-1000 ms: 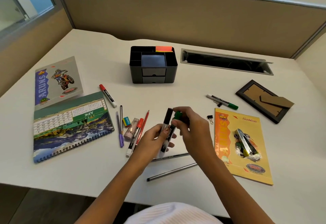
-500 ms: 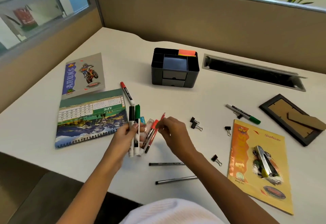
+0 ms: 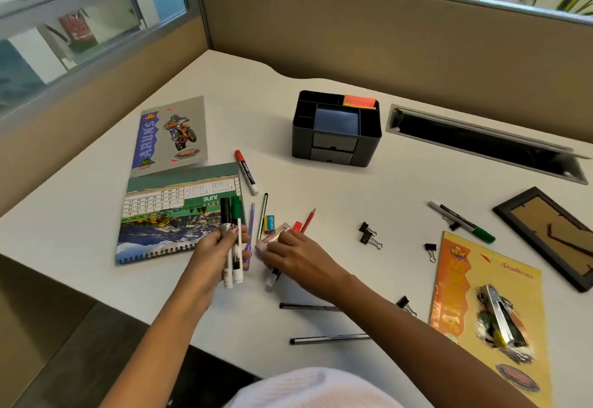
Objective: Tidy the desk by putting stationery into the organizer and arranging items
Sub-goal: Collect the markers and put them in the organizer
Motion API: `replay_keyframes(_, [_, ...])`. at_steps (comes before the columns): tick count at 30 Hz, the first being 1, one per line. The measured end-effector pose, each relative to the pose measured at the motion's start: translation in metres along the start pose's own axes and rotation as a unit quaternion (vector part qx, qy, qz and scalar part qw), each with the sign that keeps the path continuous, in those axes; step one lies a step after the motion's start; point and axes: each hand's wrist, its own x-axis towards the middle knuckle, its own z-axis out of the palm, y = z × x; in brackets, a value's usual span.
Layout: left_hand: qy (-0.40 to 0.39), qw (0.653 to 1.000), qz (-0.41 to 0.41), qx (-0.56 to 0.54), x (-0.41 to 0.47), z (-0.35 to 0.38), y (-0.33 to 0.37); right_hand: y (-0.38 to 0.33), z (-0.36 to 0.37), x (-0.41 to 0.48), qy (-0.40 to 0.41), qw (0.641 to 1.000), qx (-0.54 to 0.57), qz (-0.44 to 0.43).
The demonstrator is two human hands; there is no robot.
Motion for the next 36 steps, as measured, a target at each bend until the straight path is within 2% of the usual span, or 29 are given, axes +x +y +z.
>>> replay_keyframes(3, [-0.011, 0.999, -0.033, 0.001, 0.004, 0.001, -0.003, 0.008, -0.012, -0.004, 0.023, 0.999, 0.019, 0.033])
replay_keyframes(7, [-0.032, 0.997, -0.073, -0.016, 0.004, 0.007, -0.007, 0.014, -0.034, -0.005, 0.095, 0.992, -0.006, 0.082])
replay_keyframes(9, [-0.058, 0.993, -0.096, -0.044, 0.002, 0.013, -0.008, 0.012, -0.045, -0.001, 0.127, 0.99, -0.012, 0.057])
replay_keyframes(12, [-0.1, 0.98, -0.136, -0.104, -0.001, 0.021, -0.007, 0.006, -0.056, 0.007, 0.155, 0.987, -0.021, -0.023])
replay_keyframes(16, [-0.121, 0.966, -0.188, -0.131, 0.004, 0.025, -0.008, -0.006, -0.05, 0.015, 0.138, 0.985, -0.021, -0.102])
replay_keyframes(21, [-0.153, 0.952, -0.21, -0.164, 0.013, 0.023, -0.003, -0.009, -0.033, 0.018, 0.118, 0.987, 0.004, -0.111])
replay_keyframes(25, [-0.116, 0.97, -0.17, -0.131, 0.017, 0.02, -0.005, -0.003, -0.027, 0.022, 0.179, 0.978, 0.005, -0.103])
replay_keyframes(27, [-0.075, 0.978, -0.14, -0.132, 0.023, 0.018, -0.007, 0.004, -0.028, 0.027, 0.22, 0.973, 0.012, -0.068])
replay_keyframes(29, [-0.024, 0.985, -0.118, -0.125, 0.028, 0.017, -0.007, 0.016, -0.024, 0.039, 0.225, 0.974, 0.019, -0.003])
replay_keyframes(32, [0.022, 0.99, -0.095, -0.103, 0.034, 0.015, -0.009, 0.038, -0.007, 0.069, 0.151, 0.977, 0.019, 0.147])
replay_keyframes(34, [0.039, 0.991, -0.091, -0.085, 0.039, 0.012, -0.01, 0.053, 0.004, 0.092, 0.074, 0.967, 0.031, 0.244])
replay_keyframes(36, [0.052, 0.992, -0.088, -0.08, 0.042, 0.009, -0.008, 0.066, 0.013, 0.112, -0.01, 0.952, 0.034, 0.303])
